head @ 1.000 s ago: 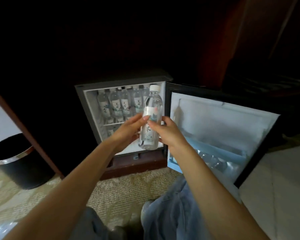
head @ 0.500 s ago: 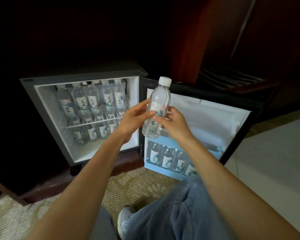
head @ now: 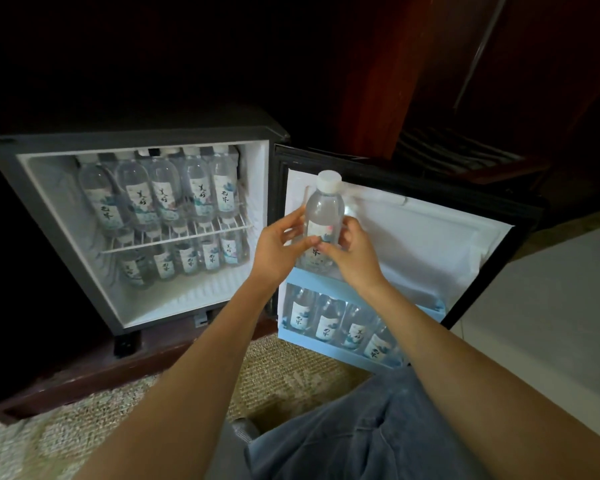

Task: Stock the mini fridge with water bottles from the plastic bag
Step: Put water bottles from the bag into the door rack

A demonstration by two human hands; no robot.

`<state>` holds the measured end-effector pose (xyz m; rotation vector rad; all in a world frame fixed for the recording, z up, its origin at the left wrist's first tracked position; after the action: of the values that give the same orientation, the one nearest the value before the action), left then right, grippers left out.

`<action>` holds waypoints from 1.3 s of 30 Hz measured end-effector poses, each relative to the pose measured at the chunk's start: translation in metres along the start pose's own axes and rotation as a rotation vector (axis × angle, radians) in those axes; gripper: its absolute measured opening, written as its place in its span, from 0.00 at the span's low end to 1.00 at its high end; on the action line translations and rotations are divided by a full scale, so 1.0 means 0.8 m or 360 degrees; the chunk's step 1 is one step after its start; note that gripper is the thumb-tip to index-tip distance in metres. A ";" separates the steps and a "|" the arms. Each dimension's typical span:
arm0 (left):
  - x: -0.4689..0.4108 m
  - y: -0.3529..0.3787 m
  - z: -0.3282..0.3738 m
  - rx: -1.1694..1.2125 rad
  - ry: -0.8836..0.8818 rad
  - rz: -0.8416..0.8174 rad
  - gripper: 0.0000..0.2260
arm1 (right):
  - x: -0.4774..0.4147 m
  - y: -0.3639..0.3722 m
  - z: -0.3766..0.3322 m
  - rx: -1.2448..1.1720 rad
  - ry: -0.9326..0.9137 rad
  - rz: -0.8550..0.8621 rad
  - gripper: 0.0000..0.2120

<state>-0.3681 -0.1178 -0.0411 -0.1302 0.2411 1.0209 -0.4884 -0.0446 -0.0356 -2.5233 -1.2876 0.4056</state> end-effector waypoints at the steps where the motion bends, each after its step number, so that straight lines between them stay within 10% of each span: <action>1: 0.000 -0.001 -0.002 -0.0078 0.0007 0.0038 0.28 | -0.001 0.002 0.004 -0.0008 0.0018 -0.0019 0.24; 14: 0.026 -0.015 -0.043 -0.0432 -0.0136 0.0385 0.14 | -0.007 0.008 0.053 0.0039 0.0263 0.0003 0.27; 22: 0.029 -0.017 -0.050 -0.0511 -0.0229 0.0118 0.14 | 0.000 0.000 0.050 0.0239 0.0320 0.0155 0.26; 29: 0.034 -0.058 -0.035 -0.0463 -0.0266 0.0285 0.13 | 0.015 -0.010 -0.025 0.0207 -0.0092 0.0391 0.13; 39: 0.065 -0.145 -0.032 -0.0412 -0.0384 0.0520 0.05 | 0.020 0.091 -0.074 -0.0107 -0.0066 -0.0098 0.11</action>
<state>-0.2463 -0.1404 -0.0798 -0.2047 -0.0956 1.3795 -0.4037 -0.0796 -0.0098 -2.5352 -1.4129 0.4096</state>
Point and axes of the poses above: each hand's wrist, its own x-axis away from the middle knuckle, its own y-axis out of the palm, z = x × y, the point moved 10 cm from there along -x, towards the middle knuckle, and after that the axes turned 4 degrees about y, right-handed, at the moved point
